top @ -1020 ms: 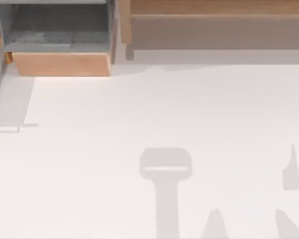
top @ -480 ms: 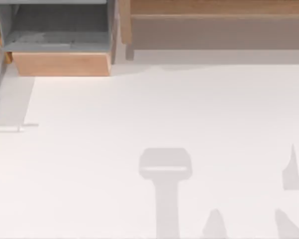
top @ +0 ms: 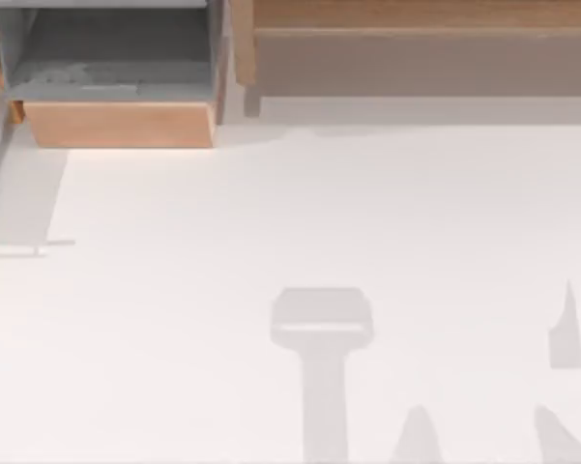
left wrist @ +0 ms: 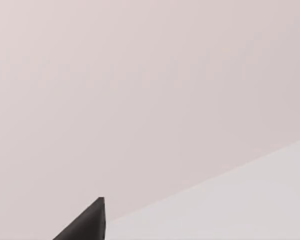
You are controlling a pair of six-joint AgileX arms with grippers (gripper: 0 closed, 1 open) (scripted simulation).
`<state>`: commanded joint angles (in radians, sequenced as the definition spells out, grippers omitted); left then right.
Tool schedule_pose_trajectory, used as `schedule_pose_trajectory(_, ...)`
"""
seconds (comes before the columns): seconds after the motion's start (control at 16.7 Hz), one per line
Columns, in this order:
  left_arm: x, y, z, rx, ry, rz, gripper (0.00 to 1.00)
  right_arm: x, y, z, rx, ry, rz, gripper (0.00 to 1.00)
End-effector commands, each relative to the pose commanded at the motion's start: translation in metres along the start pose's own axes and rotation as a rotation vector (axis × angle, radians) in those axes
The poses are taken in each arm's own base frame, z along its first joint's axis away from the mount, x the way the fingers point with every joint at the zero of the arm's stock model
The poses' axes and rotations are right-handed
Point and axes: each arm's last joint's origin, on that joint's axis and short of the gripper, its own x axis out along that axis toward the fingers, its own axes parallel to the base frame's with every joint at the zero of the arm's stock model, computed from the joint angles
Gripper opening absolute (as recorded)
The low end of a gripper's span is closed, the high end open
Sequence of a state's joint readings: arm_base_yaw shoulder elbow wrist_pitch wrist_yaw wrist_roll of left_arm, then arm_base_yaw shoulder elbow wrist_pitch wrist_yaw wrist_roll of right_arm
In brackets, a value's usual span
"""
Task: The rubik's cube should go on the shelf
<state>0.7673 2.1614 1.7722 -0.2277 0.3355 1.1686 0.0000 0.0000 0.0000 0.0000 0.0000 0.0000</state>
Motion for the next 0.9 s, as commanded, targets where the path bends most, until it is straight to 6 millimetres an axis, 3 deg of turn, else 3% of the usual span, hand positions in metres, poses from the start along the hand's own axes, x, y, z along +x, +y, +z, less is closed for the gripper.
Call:
schedule_pose_trajectory(0.24, 0.008, 0.0, 0.058, -0.124, 0.104, -0.224, 1.0, 0.0, 0.0, 0.0, 0.0, 0.0, 0.0, 1.0)
schedule_pose_trajectory(0.54, 0.015, -0.035, 0.118, -0.204, 0.271, -0.497, 1.0, 0.0, 0.0, 0.0, 0.0, 0.0, 0.0, 1.0)
schedule_pose_trajectory(0.9, 0.026, -0.084, 0.155, -0.215, 0.44, -0.706, 1.0, 0.0, 0.0, 0.0, 0.0, 0.0, 0.0, 1.0)
